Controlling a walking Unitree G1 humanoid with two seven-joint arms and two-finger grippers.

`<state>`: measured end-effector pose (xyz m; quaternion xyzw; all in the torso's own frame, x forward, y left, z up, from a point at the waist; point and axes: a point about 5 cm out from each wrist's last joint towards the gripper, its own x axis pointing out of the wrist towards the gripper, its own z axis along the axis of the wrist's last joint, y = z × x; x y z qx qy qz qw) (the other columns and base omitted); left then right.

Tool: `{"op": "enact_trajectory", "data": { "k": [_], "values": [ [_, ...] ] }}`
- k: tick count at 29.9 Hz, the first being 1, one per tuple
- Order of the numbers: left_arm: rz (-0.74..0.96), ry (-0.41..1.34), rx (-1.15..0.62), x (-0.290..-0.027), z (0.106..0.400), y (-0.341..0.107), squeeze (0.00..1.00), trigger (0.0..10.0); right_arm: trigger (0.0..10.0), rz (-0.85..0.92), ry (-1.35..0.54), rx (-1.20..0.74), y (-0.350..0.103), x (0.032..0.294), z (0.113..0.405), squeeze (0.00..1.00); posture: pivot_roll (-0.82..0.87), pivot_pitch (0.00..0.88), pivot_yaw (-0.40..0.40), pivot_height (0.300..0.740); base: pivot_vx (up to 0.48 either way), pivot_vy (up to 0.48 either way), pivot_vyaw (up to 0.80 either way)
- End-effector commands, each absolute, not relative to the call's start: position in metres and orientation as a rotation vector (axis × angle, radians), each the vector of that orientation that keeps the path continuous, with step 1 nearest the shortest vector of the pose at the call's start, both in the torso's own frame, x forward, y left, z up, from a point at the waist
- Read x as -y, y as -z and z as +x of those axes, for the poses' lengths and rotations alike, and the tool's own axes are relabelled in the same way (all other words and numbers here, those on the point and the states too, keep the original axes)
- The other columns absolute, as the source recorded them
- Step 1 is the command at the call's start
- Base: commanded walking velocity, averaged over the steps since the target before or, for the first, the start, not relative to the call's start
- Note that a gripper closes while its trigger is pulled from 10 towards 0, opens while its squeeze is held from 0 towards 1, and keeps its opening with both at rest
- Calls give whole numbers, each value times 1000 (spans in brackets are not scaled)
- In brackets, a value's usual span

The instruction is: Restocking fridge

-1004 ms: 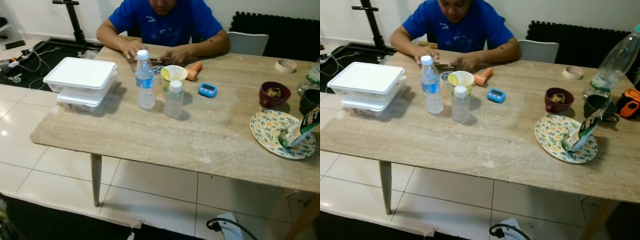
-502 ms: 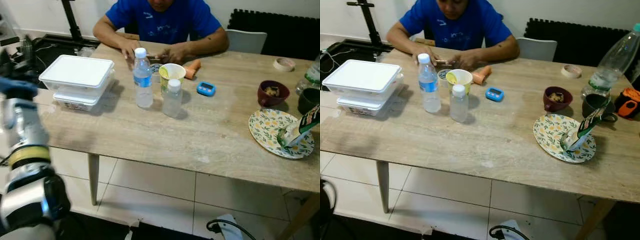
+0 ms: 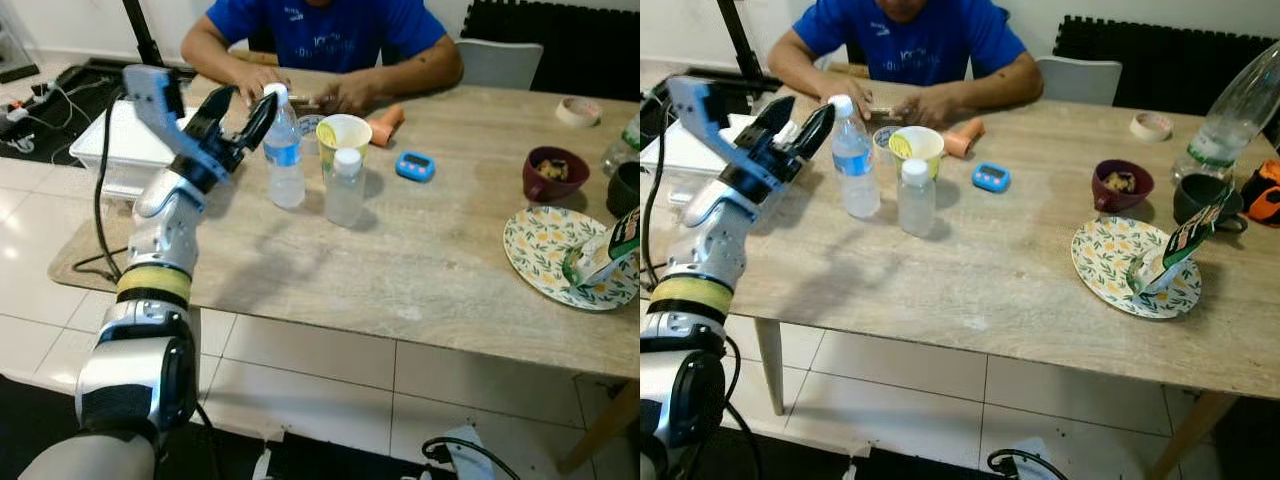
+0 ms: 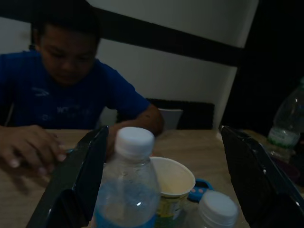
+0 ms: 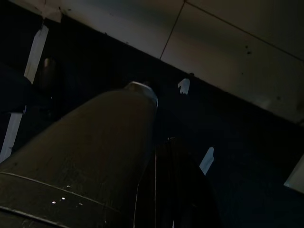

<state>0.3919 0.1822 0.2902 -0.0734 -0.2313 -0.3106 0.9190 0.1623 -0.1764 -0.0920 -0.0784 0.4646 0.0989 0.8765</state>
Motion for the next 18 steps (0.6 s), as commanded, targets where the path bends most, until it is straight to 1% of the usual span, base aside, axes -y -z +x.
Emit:
{"op": "enact_trajectory", "data": {
  "k": [1,3,6,11,18],
  "values": [
    [-125,671,458,-174,393,-288,0,10000,10000,-142,-227,-1053,103,171,136,0,-81,255,25,740,0,0,0],
    [-112,672,457,-171,394,-290,0,10000,10000,-139,-223,-1055,104,171,134,0,-81,255,25,740,0,0,0],
    [-70,620,452,-168,400,-299,0,10000,10000,-115,-205,-1065,106,172,126,0,-100,294,31,740,0,0,0],
    [-43,590,453,-163,404,-306,0,10000,10000,-113,-205,-1066,107,173,120,0,-119,312,32,740,0,0,0],
    [-36,599,462,-156,406,-317,0,10000,10000,-111,-205,-1071,108,175,115,0,-126,325,33,740,0,0,0]
  ]
}}
